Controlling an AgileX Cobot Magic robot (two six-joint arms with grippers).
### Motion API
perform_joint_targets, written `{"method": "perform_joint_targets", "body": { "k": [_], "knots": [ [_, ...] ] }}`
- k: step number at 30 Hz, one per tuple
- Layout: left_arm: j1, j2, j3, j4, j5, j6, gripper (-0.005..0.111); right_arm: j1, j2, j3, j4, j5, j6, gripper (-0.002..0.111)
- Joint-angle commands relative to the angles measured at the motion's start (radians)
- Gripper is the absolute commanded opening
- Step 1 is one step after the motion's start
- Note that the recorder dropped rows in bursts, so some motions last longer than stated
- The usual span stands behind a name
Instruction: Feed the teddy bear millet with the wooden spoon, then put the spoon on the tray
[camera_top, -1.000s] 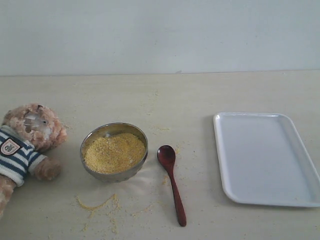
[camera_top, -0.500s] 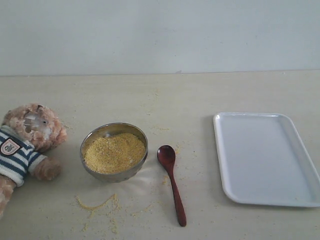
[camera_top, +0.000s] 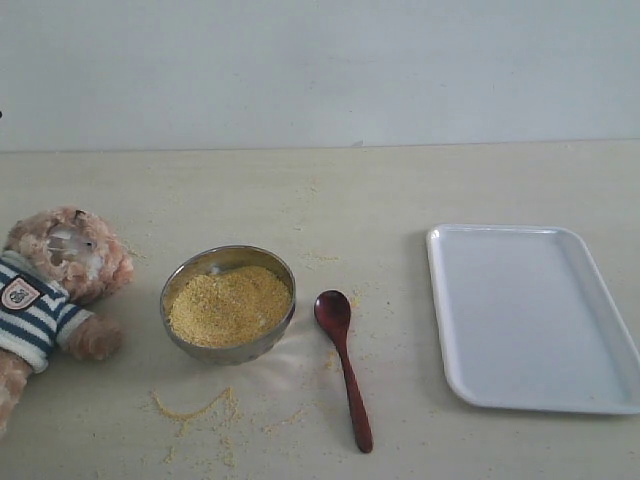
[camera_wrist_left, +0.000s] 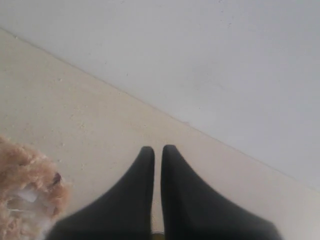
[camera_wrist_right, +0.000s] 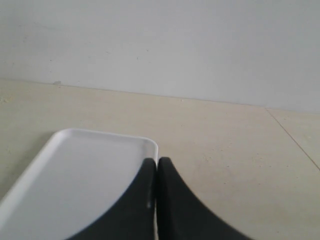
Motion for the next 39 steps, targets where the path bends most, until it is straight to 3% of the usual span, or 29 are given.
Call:
{"method": "perform_joint_targets", "body": {
  "k": [1, 2, 6, 7, 11, 14, 16, 19, 25, 28, 30, 33, 39],
  "knots": [
    [0.036, 0.003, 0.008, 0.128, 0.012, -0.074, 0.005, 0.001, -0.004, -0.001, -0.006, -0.012, -0.002, 0.0],
    [0.051, 0.013, 0.003, 0.271, -0.002, -0.17, 0.005, 0.001, -0.004, -0.001, -0.006, -0.012, -0.002, 0.0],
    [0.063, 0.052, -0.043, 1.051, -0.095, -0.884, 0.005, 0.001, -0.004, -0.001, -0.006, -0.012, -0.002, 0.0],
    [0.063, 0.053, -0.051, 1.103, -0.095, -0.903, 0.005, 0.001, -0.004, -0.001, -0.006, -0.012, -0.002, 0.0],
    [0.063, 0.053, -0.052, 1.019, -0.129, -0.879, 0.005, 0.001, -0.004, -0.001, -0.006, -0.012, -0.002, 0.0],
    [0.066, 0.058, -0.052, 0.865, -0.209, -0.633, 0.005, 0.001, -0.004, -0.001, -0.006, -0.005, -0.002, 0.0],
    [0.096, 0.084, -0.064, 0.798, -0.203, -0.589, 0.005, 0.001, -0.004, -0.001, -0.006, -0.005, -0.002, 0.0],
    [0.169, 0.193, -0.131, 0.755, -0.047, -0.585, 0.005, 0.001, -0.004, -0.001, -0.006, -0.005, -0.002, 0.0],
    [0.324, 0.406, -0.375, 0.744, 0.509, -0.419, 0.005, 0.001, -0.004, -0.001, -0.006, -0.005, -0.002, 0.0],
    [0.395, 0.44, -0.454, 0.772, 0.701, -0.349, 0.005, 0.001, -0.004, -0.001, -0.006, -0.005, -0.002, 0.0],
    [0.442, 0.444, -0.484, 0.786, 0.776, -0.286, 0.005, 0.001, -0.004, -0.001, -0.006, -0.005, -0.002, 0.0],
    [0.506, 0.442, -0.491, 0.772, 0.782, -0.225, 0.005, 0.001, -0.004, -0.001, -0.006, -0.004, -0.002, 0.0],
    [0.539, 0.442, -0.491, 0.896, 0.782, -0.203, 0.005, 0.001, -0.004, -0.001, -0.006, 0.02, -0.002, 0.0]
  ]
}}
